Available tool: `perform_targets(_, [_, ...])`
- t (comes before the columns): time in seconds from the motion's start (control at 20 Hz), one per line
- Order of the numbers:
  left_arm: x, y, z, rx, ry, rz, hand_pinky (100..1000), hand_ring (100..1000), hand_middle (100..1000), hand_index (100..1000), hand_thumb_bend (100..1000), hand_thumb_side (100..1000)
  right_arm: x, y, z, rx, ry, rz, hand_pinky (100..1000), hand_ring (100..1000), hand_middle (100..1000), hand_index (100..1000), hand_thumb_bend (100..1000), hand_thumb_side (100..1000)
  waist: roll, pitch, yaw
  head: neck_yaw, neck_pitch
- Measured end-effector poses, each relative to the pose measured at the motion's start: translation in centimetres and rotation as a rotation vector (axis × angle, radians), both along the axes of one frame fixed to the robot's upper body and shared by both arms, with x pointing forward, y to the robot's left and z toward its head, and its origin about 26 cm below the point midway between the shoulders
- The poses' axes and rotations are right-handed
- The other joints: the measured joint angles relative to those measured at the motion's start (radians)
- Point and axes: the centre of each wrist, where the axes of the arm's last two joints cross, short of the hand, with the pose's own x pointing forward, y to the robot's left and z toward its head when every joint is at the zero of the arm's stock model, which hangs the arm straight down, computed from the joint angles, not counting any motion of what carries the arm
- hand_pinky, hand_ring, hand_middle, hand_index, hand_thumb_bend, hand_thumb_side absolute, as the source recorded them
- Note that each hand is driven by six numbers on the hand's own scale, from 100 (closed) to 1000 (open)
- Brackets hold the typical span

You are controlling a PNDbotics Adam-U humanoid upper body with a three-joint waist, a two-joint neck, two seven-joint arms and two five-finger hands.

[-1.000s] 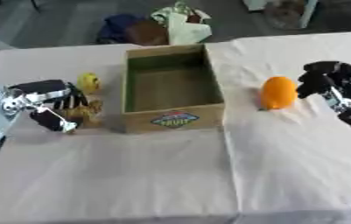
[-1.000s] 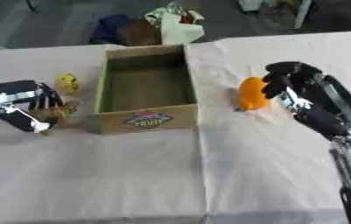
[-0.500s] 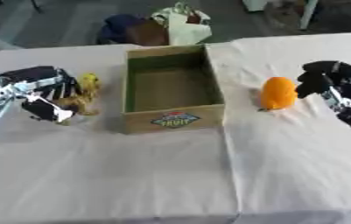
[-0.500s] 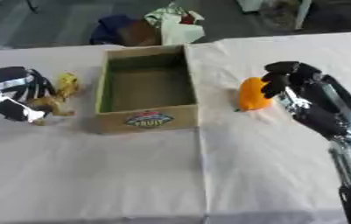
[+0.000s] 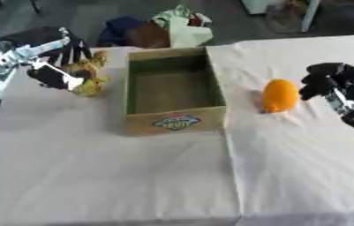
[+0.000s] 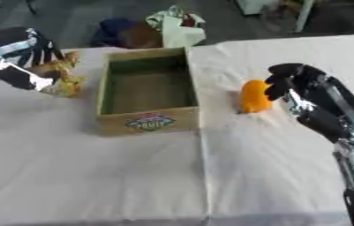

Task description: Pick up objects on the table and place them in the box.

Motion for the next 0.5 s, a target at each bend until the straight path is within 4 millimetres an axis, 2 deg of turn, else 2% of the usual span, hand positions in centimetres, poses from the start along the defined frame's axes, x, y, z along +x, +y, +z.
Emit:
perform_targets(0.25, [1.3, -2.9, 0.2, -0.009, -0.053, -0.037, 305, 262, 244, 432, 100, 196, 0.1, 0.4, 0.1, -0.005, -0.005, 0.023, 592, 611, 623, 782, 100, 517, -0.004, 0.005, -0.04, 0.023, -0.002])
perform_targets(0.5, [2.5, -5.4, -1.5, -0.031, -0.083, -0.043, 292, 259, 242, 430, 100, 180, 0.5, 1.0, 0.6, -0.013, -0.017, 0.058, 592, 611, 623, 782, 100, 520, -0.002, 0.03, -0.091, 0.056, -0.026])
